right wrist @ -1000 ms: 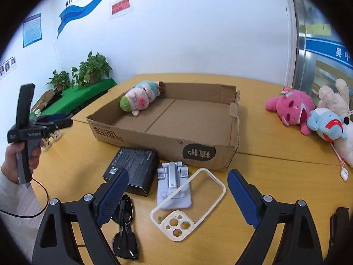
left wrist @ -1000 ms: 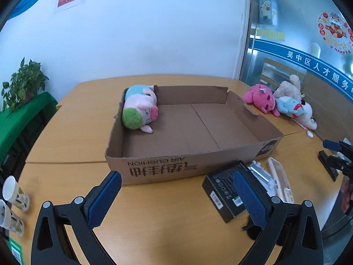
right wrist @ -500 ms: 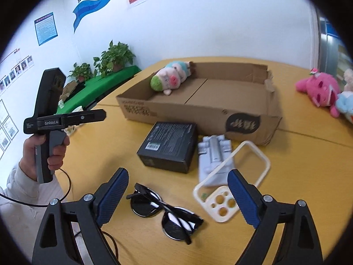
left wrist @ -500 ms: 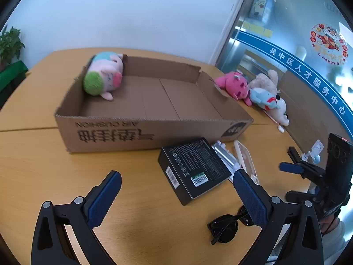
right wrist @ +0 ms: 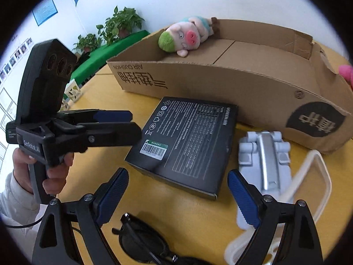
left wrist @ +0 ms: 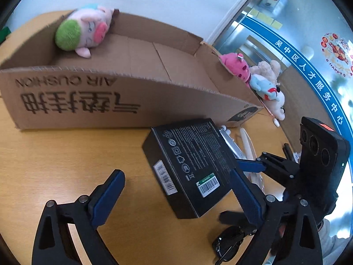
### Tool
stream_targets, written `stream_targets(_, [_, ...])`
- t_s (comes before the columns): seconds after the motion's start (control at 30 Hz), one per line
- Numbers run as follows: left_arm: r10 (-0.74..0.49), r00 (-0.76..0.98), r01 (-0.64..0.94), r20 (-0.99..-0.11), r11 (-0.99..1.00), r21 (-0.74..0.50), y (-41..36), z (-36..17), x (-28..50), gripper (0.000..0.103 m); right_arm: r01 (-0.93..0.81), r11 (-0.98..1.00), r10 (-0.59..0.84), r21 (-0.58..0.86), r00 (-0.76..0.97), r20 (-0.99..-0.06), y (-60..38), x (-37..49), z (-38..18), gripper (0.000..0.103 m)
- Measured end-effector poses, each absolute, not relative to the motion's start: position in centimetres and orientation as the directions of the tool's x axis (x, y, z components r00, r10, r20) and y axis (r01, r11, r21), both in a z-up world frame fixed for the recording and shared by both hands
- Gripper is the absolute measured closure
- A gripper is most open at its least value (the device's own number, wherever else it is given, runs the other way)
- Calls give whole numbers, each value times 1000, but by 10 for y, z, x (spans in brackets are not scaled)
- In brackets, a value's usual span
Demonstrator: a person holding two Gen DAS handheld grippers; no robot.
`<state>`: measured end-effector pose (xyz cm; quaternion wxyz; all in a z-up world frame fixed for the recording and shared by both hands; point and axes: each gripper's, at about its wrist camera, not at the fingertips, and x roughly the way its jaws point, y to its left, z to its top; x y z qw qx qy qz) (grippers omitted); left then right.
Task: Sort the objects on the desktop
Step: 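Move both grippers down to the black product box on the table, then close both grippers on the black product box and lift it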
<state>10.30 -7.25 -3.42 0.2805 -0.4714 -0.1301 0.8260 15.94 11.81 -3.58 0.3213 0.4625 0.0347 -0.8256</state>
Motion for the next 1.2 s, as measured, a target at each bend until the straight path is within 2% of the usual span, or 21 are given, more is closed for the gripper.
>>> stream_targets(0.03, [592,-382,-344,-709,-804,-485,-71,-39,101,11,567,-790,-493,233,-362,-791,114,159,-38,10])
stream_targets(0.07, [594,-362,-344,-718,-801,-489,-71,-43,98,19,576,-780,-504,244,-348,-791,110,160,-40,10])
stream_targets(0.1, [595,-333,-337,-732,-800,-497,-70,-48,97,22,589,-761,-531,273,-323,-784,108,161,-41,10])
stream_targets(0.17, [593,-337,-334,-731,-802,-496,-75,-46,101,25,628,-688,-623,363,-254,-740,103,171,-38,9])
stream_targets(0.2, [598,-320,-340,-735,-796,-500,-77,-45,105,26,639,-682,-625,355,-257,-737,103,175,-37,9])
stream_targets(0.33, [587,-331,-321,-739,-806,-497,-86,-46,110,24,649,-726,-529,228,-315,-788,101,187,-39,9])
stream_targets(0.4, [609,-339,-307,-717,-792,-528,-90,-48,103,24,620,-753,-498,219,-320,-806,99,181,-46,9])
stream_targets(0.47, [637,-331,-306,-696,-770,-560,-90,-51,97,27,594,-778,-466,204,-328,-822,94,174,-50,9])
stream_targets(0.53, [669,-302,-325,-679,-742,-587,-85,-55,93,37,576,-798,-429,177,-337,-838,91,170,-54,10])
stream_targets(0.67, [660,-314,-335,-683,-750,-571,-79,-52,99,38,579,-808,-381,108,-372,-847,89,178,-54,12])
stream_targets(0.73, [656,-325,-339,-681,-753,-564,-81,-47,106,39,585,-801,-400,125,-369,-839,94,183,-54,12])
stream_targets(0.93, [635,-406,-389,-657,-771,-505,-80,0,124,41,584,-797,-457,156,-413,-788,105,207,-28,12])
stream_targets(1.2, [620,-546,-491,-564,-782,-384,-72,96,110,41,594,-802,-463,63,-551,-694,115,195,56,12])
